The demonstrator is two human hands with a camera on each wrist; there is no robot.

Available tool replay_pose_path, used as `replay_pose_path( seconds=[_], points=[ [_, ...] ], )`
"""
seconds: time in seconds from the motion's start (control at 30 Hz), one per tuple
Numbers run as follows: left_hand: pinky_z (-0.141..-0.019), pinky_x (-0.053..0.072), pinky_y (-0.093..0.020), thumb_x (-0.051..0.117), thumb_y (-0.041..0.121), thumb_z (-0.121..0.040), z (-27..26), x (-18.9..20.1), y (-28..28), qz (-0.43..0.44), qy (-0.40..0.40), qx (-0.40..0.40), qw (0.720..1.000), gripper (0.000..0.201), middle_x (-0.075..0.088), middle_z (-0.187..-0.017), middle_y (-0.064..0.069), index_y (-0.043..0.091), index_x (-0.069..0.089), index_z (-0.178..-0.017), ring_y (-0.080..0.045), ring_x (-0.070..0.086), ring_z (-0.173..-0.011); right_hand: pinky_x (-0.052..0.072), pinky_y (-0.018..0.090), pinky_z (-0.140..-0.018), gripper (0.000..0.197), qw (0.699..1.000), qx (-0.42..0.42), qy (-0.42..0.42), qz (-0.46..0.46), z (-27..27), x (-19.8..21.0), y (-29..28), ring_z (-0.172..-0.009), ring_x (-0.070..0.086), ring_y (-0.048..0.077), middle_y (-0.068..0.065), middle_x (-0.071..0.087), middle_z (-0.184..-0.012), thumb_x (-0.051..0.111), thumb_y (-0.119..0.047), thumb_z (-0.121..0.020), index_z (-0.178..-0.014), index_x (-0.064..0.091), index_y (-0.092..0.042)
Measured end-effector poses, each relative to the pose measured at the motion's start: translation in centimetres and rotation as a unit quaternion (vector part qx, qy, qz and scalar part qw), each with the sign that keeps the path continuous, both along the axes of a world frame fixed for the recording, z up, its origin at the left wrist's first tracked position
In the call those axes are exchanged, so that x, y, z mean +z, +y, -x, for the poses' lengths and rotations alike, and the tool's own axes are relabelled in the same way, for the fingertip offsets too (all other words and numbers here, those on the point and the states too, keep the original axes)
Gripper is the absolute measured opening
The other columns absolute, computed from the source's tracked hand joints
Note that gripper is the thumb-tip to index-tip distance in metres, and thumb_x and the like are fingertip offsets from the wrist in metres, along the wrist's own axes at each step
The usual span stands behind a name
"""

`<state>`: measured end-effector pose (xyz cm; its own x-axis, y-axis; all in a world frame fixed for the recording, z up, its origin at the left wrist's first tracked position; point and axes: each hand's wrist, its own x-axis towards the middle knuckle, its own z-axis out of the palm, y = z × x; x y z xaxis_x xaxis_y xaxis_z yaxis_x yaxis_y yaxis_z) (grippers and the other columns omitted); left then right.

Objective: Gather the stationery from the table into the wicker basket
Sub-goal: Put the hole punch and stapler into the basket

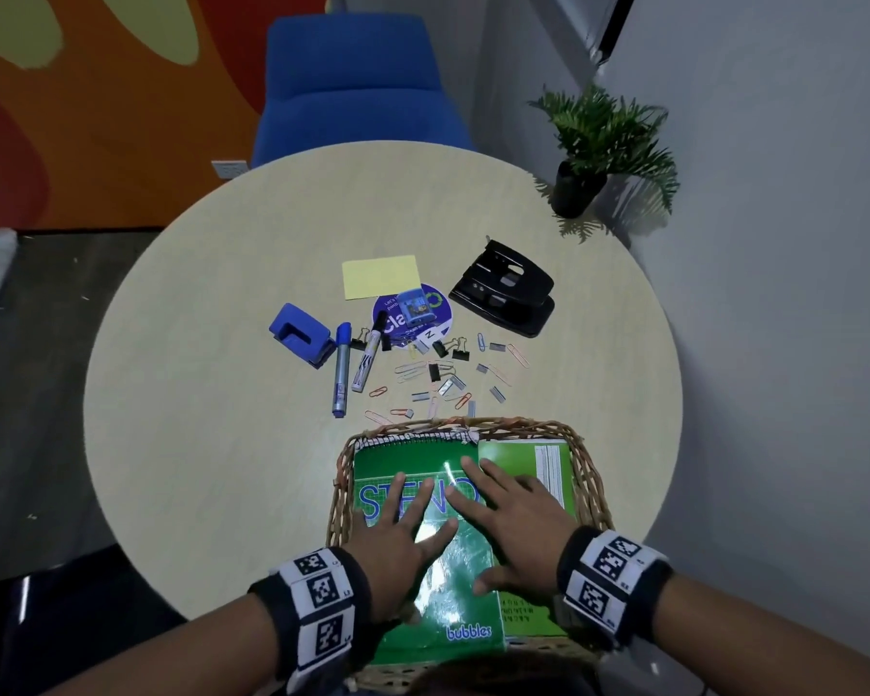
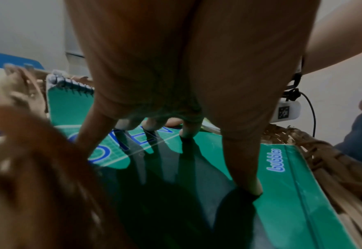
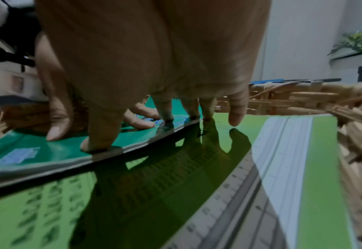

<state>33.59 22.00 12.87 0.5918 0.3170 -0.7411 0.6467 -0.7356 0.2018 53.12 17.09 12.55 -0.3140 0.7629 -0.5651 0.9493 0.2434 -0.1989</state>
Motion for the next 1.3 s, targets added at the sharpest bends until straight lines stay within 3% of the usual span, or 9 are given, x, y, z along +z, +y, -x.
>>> replay_pose_path(
  seconds=[0.13,0.27,0.37,0.47,0.6,0.77,0.93,1.07,1.3],
  points=[
    [-0.107,0.025,-0.069,0.069,0.046,-0.078,-0.7,1.7,0.6,0.014,-0.003,0.000,1.000,0.099,-0.029,-0.155,-0.009,0.033,0.000,-0.148,-0.043,-0.025,-0.139,0.011,0.053,-0.116,0.102,0.999,-0.010,0.027,0.026,-0.3,1.4,0.9,-0.148,-0.009,0.024,0.000,-0.016,-0.159,0.057,-0.072,-0.072,-0.149,0.000,-0.037],
    [-0.103,0.043,-0.047,0.064,0.053,-0.078,-1.7,5.4,3.0,0.007,-0.085,0.046,0.995,0.067,0.038,-0.146,-0.008,0.029,0.037,-0.136,-0.033,0.041,-0.131,0.030,0.042,-0.112,0.078,0.985,-0.112,0.129,-0.027,-2.8,5.1,4.4,-0.139,0.030,0.017,-0.007,0.031,-0.154,0.061,-0.061,-0.077,-0.143,0.025,-0.041],
    [-0.097,0.047,-0.038,0.060,0.048,-0.084,-3.4,8.2,6.3,-0.045,-0.194,0.106,0.974,0.052,0.057,-0.126,-0.001,0.028,0.047,-0.130,-0.022,0.055,-0.116,0.038,0.040,-0.107,0.060,0.967,-0.183,0.124,-0.123,-7.1,7.1,9.3,-0.131,0.042,0.015,-0.007,0.043,-0.145,0.060,-0.050,-0.084,-0.138,0.038,-0.038],
    [-0.103,0.044,-0.038,0.057,0.047,-0.087,-5.4,9.8,9.5,-0.085,-0.256,0.188,0.944,0.055,0.056,-0.134,0.001,0.027,0.045,-0.136,-0.018,0.053,-0.121,0.040,0.044,-0.104,0.063,0.971,-0.165,0.019,-0.171,-11.3,7.2,15.3,-0.134,0.036,0.022,0.000,0.033,-0.151,0.061,-0.039,-0.087,-0.143,0.034,-0.031],
    [-0.094,0.048,-0.033,0.061,0.045,-0.085,-6.3,9.8,11.0,-0.078,-0.320,0.295,0.897,0.050,0.062,-0.128,0.005,0.026,0.052,-0.130,-0.013,0.060,-0.111,0.038,0.046,-0.103,0.074,0.979,-0.096,-0.088,-0.155,-13.8,5.3,22.2,-0.139,0.027,0.026,0.001,0.033,-0.152,0.065,-0.032,-0.084,-0.147,0.027,-0.024],
    [-0.086,0.049,-0.031,0.066,0.036,-0.084,-4.5,7.8,11.4,-0.095,-0.356,0.437,0.821,0.040,0.066,-0.112,0.005,0.021,0.062,-0.120,-0.013,0.063,-0.100,0.031,0.045,-0.101,0.053,0.981,-0.091,-0.096,-0.144,-12.7,1.8,26.5,-0.117,0.054,0.028,0.008,0.061,-0.123,0.056,-0.037,-0.089,-0.137,0.041,-0.021],
    [-0.083,0.050,-0.030,0.065,0.024,-0.086,-0.8,5.6,13.0,-0.161,-0.349,0.508,0.771,0.026,0.070,-0.106,-0.001,0.014,0.067,-0.110,-0.015,0.065,-0.092,0.038,0.043,-0.095,0.036,0.973,-0.170,-0.033,-0.156,-11.8,-0.3,27.9,-0.110,0.058,0.033,0.012,0.063,-0.118,0.052,-0.031,-0.092,-0.125,0.051,-0.017],
    [-0.087,0.049,-0.037,0.066,0.025,-0.085,1.8,3.5,16.2,-0.240,-0.301,0.485,0.785,0.029,0.066,-0.115,-0.010,0.011,0.066,-0.111,-0.026,0.063,-0.104,0.047,0.039,-0.092,0.035,0.949,-0.239,0.076,-0.190,-12.0,2.5,27.2,-0.110,0.058,0.036,0.015,0.063,-0.118,0.056,-0.028,-0.090,-0.124,0.056,-0.020],
    [-0.105,0.039,-0.048,0.076,0.043,-0.072,4.2,0.0,22.7,-0.198,-0.184,0.495,0.826,0.083,0.028,-0.146,-0.023,0.021,0.036,-0.142,-0.041,0.039,-0.130,0.042,0.030,-0.080,0.038,0.956,-0.178,0.128,-0.197,-11.2,12.2,18.6,-0.103,0.060,0.031,0.014,0.067,-0.113,0.063,-0.024,-0.088,-0.125,0.058,-0.017]
  ],
)
